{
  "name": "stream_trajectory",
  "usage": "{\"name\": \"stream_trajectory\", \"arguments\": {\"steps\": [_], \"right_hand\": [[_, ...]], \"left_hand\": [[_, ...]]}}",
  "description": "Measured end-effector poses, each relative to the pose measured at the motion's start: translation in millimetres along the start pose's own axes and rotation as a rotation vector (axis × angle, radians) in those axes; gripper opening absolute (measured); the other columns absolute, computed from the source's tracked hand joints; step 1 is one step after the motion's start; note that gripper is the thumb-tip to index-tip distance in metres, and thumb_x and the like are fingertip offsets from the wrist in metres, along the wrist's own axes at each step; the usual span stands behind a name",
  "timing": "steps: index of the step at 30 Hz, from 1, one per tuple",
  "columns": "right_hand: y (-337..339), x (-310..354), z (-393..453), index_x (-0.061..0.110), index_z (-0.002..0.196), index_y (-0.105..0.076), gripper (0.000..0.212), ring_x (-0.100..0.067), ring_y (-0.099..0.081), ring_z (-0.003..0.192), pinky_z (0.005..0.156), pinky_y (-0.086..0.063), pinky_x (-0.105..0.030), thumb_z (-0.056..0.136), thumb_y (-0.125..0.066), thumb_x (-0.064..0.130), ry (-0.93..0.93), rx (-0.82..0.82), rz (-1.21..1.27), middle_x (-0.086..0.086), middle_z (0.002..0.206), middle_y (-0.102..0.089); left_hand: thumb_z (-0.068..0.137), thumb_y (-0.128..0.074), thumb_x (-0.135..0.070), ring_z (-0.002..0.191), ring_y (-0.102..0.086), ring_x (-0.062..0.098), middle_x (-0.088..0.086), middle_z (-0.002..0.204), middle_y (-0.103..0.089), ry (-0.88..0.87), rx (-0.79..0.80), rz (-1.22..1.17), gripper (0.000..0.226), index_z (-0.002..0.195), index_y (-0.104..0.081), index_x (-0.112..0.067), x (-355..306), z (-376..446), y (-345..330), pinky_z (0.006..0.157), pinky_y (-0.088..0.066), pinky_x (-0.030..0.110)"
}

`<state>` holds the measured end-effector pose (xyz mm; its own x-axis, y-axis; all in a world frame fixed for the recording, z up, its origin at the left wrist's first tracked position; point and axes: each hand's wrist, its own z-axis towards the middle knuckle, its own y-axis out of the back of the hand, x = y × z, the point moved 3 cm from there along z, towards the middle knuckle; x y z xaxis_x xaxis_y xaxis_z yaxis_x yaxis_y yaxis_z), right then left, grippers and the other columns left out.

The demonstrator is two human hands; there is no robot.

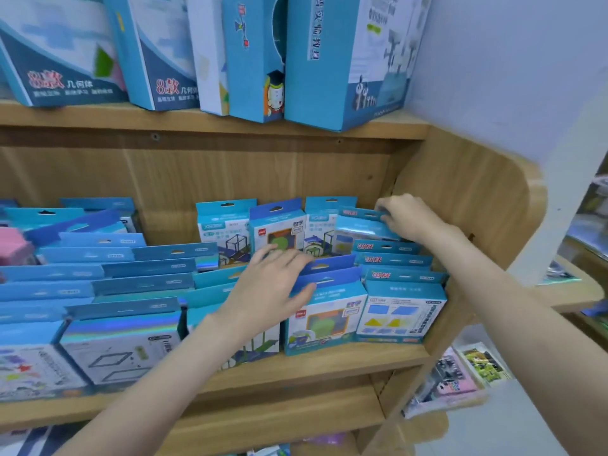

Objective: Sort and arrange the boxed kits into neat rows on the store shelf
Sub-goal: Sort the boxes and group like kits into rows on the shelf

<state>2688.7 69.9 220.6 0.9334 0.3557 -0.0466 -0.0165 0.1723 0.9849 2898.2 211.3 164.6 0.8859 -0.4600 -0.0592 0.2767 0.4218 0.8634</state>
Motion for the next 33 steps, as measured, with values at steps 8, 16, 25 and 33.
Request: {"name": "stream_trajectory", "arguments": {"steps": [8,16,25,33], "right_hand": [[-4.4,21.0,44.4,0.008,0.122,-0.052,0.03,-0.033,-0.055,0.11,0.092,-0.045,-0.038,0.093,-0.045,0.009,0.034,0.042,0.234,-0.019,0.124,-0.056],[-28.1,54.0,82.2,0.004,0.118,-0.054,0.029,-0.034,-0.053,0.109,0.09,-0.047,-0.042,0.089,-0.046,0.003,-0.002,0.09,0.058,-0.018,0.122,-0.054],[11.4,54.5,57.7,0.008,0.112,-0.062,0.025,-0.037,-0.055,0.098,0.081,-0.044,-0.043,0.088,-0.054,0.008,0.208,-0.373,0.026,-0.017,0.11,-0.057],[23.7,113.1,25.8,0.009,0.103,-0.066,0.019,-0.024,-0.061,0.09,0.076,-0.052,-0.039,0.09,-0.053,0.014,0.616,-0.336,0.207,-0.008,0.097,-0.065]], "left_hand": [[0.087,-0.035,-0.039,0.089,-0.062,0.018,-0.005,0.095,-0.068,0.171,-0.09,0.034,0.038,0.097,-0.064,-0.017,40.0,-9.1,24.7,0.097,-0.028,0.033],[0.084,-0.029,-0.044,0.087,-0.062,0.017,-0.007,0.092,-0.067,0.284,-0.023,0.098,0.044,0.094,-0.064,-0.019,66.4,-26.0,36.1,0.096,-0.03,0.036],[0.087,-0.029,-0.03,0.09,-0.06,0.023,-0.003,0.095,-0.068,0.329,-0.114,0.076,0.04,0.096,-0.066,-0.017,84.7,-40.3,56.0,0.094,-0.034,0.045],[0.085,-0.033,-0.045,0.109,-0.05,0.017,-0.016,0.105,-0.057,0.392,-0.059,-0.012,0.041,0.101,-0.065,-0.025,113.7,-67.7,68.5,0.1,-0.026,0.047]]}}
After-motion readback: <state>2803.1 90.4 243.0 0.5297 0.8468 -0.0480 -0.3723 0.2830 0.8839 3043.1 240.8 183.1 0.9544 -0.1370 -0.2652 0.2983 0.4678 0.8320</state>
